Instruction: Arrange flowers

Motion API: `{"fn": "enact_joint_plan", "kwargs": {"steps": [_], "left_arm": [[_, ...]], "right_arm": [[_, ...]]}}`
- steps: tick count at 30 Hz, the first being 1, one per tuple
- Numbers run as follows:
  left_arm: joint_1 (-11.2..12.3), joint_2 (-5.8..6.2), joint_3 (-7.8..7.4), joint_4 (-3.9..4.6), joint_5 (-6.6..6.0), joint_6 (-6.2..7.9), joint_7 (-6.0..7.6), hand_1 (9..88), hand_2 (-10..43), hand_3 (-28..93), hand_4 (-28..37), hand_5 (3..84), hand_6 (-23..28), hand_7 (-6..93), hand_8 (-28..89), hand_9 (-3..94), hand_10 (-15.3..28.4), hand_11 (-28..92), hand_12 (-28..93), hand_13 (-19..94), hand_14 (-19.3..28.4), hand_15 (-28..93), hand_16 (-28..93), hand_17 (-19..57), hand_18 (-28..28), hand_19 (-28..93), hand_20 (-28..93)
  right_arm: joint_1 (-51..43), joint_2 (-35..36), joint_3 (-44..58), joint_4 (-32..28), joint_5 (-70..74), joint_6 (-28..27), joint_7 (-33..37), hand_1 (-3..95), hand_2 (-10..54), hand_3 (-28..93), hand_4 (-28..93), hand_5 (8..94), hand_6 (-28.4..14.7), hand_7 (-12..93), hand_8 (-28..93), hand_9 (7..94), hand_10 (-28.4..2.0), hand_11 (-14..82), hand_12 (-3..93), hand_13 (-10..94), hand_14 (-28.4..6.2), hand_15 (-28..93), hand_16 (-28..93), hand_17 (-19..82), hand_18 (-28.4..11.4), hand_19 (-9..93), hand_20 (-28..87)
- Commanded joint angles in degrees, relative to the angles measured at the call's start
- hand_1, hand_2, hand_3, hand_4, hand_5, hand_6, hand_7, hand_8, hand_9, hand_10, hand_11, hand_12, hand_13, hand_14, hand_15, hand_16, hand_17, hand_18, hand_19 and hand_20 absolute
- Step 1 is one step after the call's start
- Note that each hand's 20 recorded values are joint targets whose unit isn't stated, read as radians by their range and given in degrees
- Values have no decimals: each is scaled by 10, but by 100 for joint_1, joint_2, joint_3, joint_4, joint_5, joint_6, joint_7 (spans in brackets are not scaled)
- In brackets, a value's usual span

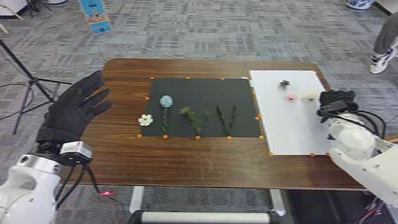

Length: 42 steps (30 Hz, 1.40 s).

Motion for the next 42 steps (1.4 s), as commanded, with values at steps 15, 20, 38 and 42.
{"fn": "enact_joint_plan", "kwargs": {"steps": [15, 20, 38, 42], "left_arm": [[387, -118, -409, -211, -25, 105, 46, 231, -93, 659, -283, 237, 17, 163, -93, 182, 86, 119, 178, 142, 131, 113, 41, -108, 184, 368, 83], [560, -175, -582, -247, -37, 139, 22, 227, -94, 660, -283, 236, 17, 163, -91, 181, 85, 116, 178, 141, 132, 112, 41, -111, 188, 370, 81], [1079, -323, -1107, -205, -344, 377, 119, 223, -95, 661, -283, 233, 16, 157, -85, 177, 83, 111, 183, 136, 131, 105, 43, -117, 191, 368, 79], [924, -212, -1002, -168, -328, 264, 101, 219, -95, 666, -283, 232, 17, 158, -83, 176, 81, 110, 184, 135, 130, 104, 42, -117, 190, 368, 80]], "right_arm": [[642, -930, -348, -1631, -35, 1409, -1545, 506, -95, 816, -283, 715, 31, 455, -13, 761, -77, 346, 511, 641, -68, 771, 402, 327, -196, 881, 587], [1519, -1523, -1356, -1208, 153, 1330, -1858, 506, -95, 815, -283, 714, 32, 455, -9, 761, -76, 344, 513, 640, -66, 771, 404, 327, -195, 882, 587], [2864, -2724, -3089, -264, 382, 1035, -1894, 504, -95, 814, -283, 715, 35, 450, -17, 763, -74, 331, 515, 639, -65, 770, 405, 327, -192, 882, 587], [2987, -2955, -3283, -60, 389, 872, -1928, 503, -95, 811, -283, 720, 39, 443, -21, 766, -74, 325, 516, 638, -66, 768, 405, 327, -191, 881, 587]]}}
